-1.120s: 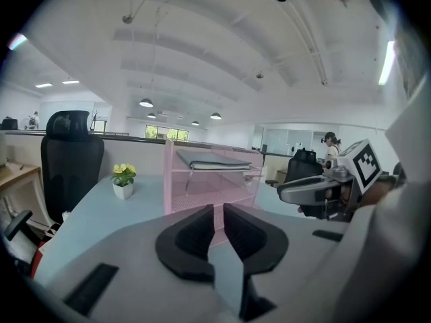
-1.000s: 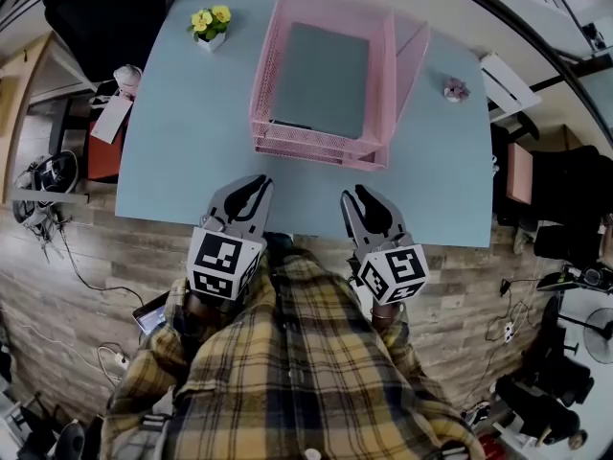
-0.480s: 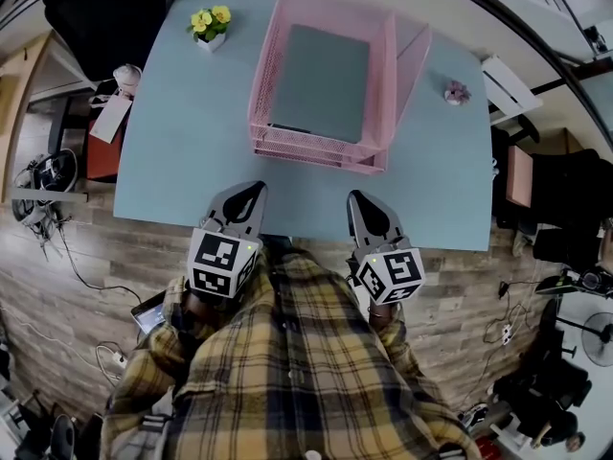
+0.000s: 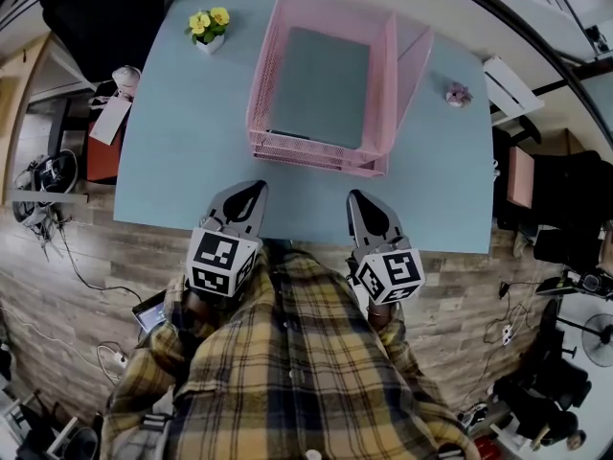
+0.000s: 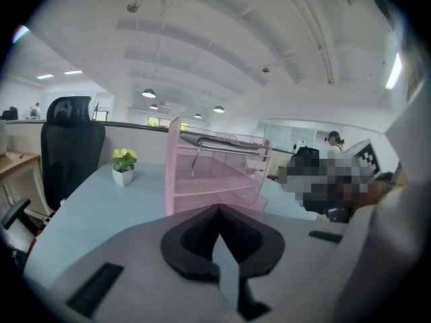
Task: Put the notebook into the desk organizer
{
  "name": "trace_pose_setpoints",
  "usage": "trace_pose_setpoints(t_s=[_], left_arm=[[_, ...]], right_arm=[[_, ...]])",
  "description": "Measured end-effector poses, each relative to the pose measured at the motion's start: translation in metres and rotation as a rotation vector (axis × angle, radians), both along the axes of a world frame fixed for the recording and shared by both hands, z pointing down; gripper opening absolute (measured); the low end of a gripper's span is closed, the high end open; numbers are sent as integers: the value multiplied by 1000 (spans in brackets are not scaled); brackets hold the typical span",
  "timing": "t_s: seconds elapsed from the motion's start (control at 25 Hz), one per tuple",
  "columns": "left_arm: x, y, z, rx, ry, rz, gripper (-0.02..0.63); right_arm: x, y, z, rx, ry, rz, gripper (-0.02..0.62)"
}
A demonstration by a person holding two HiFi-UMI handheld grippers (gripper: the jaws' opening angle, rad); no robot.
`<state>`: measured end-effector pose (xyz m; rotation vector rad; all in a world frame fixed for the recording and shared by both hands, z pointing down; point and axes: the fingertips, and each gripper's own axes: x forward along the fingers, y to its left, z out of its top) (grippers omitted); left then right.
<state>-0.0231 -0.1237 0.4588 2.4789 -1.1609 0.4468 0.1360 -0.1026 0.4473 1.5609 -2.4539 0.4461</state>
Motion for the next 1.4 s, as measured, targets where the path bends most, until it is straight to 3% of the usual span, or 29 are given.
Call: trace_pose_setpoints(t_s=[1.4], left_arm=[[-6,-11,-7,22,16,-6,-8]], right_arm=[[1,-13,-4,0,7,35,2]])
